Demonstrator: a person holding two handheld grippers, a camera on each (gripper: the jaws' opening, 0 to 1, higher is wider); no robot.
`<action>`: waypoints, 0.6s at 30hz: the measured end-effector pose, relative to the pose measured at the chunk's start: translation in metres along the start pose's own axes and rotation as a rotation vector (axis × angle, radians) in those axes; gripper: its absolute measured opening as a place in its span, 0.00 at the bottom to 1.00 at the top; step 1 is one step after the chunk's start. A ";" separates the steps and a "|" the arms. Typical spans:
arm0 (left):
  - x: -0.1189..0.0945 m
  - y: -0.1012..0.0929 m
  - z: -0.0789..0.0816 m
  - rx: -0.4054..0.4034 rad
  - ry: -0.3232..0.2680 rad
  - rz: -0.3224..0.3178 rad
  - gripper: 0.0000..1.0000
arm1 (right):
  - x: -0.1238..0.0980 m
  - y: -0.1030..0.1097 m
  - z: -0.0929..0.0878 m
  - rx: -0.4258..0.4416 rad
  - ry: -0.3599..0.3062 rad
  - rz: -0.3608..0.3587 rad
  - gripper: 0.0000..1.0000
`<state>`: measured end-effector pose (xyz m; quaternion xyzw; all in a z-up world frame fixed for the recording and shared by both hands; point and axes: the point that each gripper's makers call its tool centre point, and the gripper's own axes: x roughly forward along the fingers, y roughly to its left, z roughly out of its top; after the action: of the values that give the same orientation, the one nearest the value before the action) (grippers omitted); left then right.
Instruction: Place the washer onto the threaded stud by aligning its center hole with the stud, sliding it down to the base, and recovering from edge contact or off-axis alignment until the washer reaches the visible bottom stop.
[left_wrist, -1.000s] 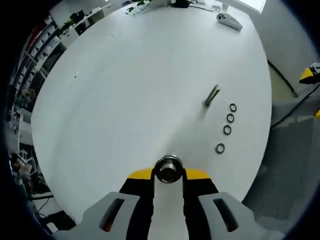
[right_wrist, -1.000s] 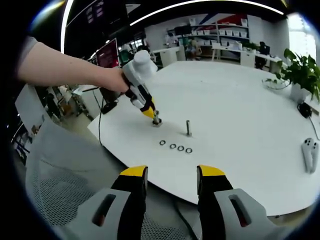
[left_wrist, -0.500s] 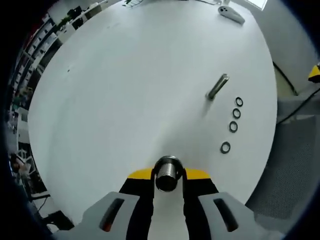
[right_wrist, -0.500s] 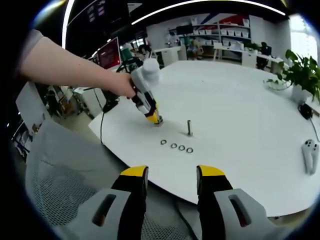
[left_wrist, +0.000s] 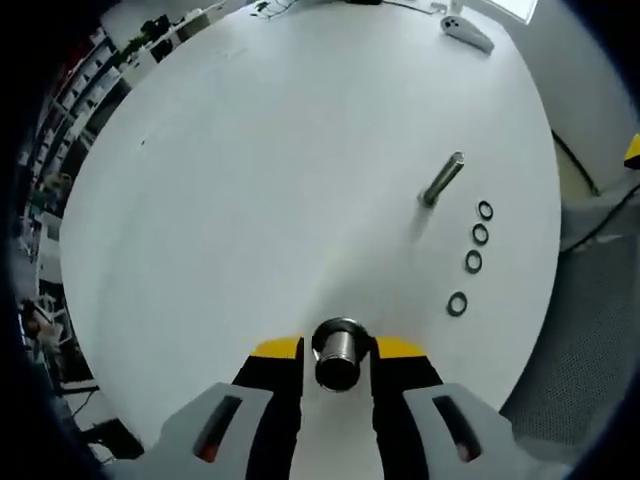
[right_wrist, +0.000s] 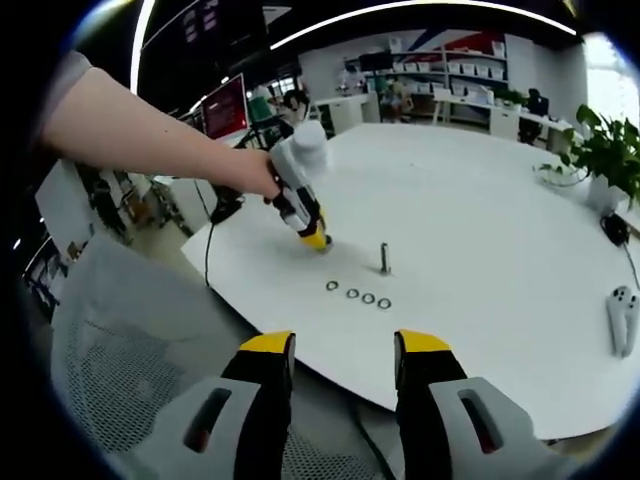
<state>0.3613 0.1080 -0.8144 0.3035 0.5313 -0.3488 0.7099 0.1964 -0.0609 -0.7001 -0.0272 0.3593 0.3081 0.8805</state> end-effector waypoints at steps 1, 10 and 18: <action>-0.001 0.000 0.001 -0.005 -0.009 0.002 0.27 | 0.000 0.001 0.000 0.001 0.002 0.004 0.42; -0.024 -0.001 -0.017 -0.073 -0.028 0.032 0.29 | 0.001 0.006 0.001 -0.018 -0.001 0.032 0.42; -0.054 -0.005 -0.024 -0.187 -0.133 0.061 0.29 | 0.001 0.005 0.001 -0.010 -0.005 0.025 0.42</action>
<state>0.3344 0.1336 -0.7690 0.2283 0.5036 -0.2954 0.7791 0.1950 -0.0565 -0.6989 -0.0265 0.3560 0.3209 0.8773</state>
